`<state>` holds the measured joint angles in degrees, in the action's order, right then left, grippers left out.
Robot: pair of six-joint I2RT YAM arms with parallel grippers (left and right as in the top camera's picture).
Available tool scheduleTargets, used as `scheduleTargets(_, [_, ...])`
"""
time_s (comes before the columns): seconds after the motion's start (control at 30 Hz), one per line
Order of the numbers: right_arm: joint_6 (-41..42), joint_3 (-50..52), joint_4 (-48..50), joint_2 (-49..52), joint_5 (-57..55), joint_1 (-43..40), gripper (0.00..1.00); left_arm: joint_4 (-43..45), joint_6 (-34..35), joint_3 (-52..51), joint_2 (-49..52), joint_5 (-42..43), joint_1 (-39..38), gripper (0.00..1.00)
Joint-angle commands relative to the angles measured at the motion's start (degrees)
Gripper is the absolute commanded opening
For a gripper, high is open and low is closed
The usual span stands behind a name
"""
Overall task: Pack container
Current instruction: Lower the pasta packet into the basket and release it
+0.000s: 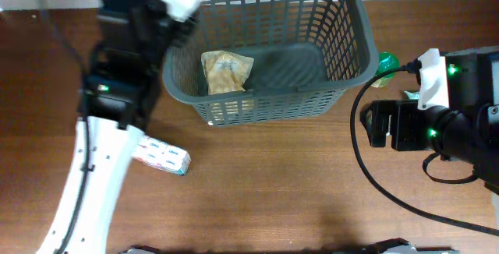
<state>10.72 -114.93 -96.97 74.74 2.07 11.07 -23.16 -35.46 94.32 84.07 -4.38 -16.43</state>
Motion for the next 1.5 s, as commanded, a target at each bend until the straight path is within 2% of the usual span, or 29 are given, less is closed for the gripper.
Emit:
scheduleTargets(0.0, [0.04, 0.02, -0.22, 0.04, 0.48, -0.26, 0.99, 0.42, -9.81, 2.47, -1.46, 2.08, -6.05, 0.02])
scheduleTargets(0.2, [0.04, 0.02, -0.22, 0.04, 0.50, -0.26, 0.99, -4.61, -15.04, 2.47, 0.90, 2.62, -12.20, 0.02])
scheduleTargets(0.27, [0.04, 0.02, -0.22, 0.04, 0.50, -0.26, 0.99, -7.30, -16.15, 2.47, 2.38, 6.08, -13.14, 0.02])
scheduleTargets(0.37, [0.04, 0.02, -0.22, 0.04, 0.50, -0.26, 0.99, -9.55, -16.33, 2.47, 4.33, 10.88, -13.20, 0.02])
scheduleTargets(0.6, [0.04, 0.02, -0.22, 0.04, 0.50, -0.26, 0.99, -15.17, -16.92, 2.47, 6.03, 11.06, -13.16, 0.02])
scheduleTargets(0.83, [0.04, 0.02, -0.22, 0.04, 0.50, -0.26, 0.99, -16.15, -16.92, 2.47, 6.03, 11.02, -13.03, 0.02])
scheduleTargets(0.87, [0.04, 0.02, -0.22, 0.04, 0.50, -0.26, 0.99, -16.13, -16.87, 2.47, 6.03, 11.04, -13.03, 0.18])
scheduleTargets(0.9, [0.04, 0.02, -0.22, 0.04, 0.50, -0.26, 0.99, -16.11, -16.83, 2.47, 6.03, 11.06, -13.05, 0.82])
scheduleTargets(0.93, [0.04, 0.02, -0.22, 0.04, 0.50, -0.26, 0.99, -15.93, -16.65, 2.49, 5.99, 11.04, -13.05, 0.99])
scheduleTargets(1.03, [0.04, 0.02, -0.22, 0.04, 0.50, -0.26, 0.99, -14.58, -14.58, 2.86, 4.39, 11.02, -13.05, 0.99])
scheduleTargets(1.27, [0.04, 0.02, -0.22, 0.04, 0.50, -0.26, 0.99, -15.26, -1.90, 5.84, -4.11, 8.31, -11.28, 0.99])
scheduleTargets(1.47, [0.04, 0.02, -0.22, 0.04, 0.50, -0.26, 0.99, -22.58, 13.77, 5.81, -12.41, -0.74, -2.03, 0.99])
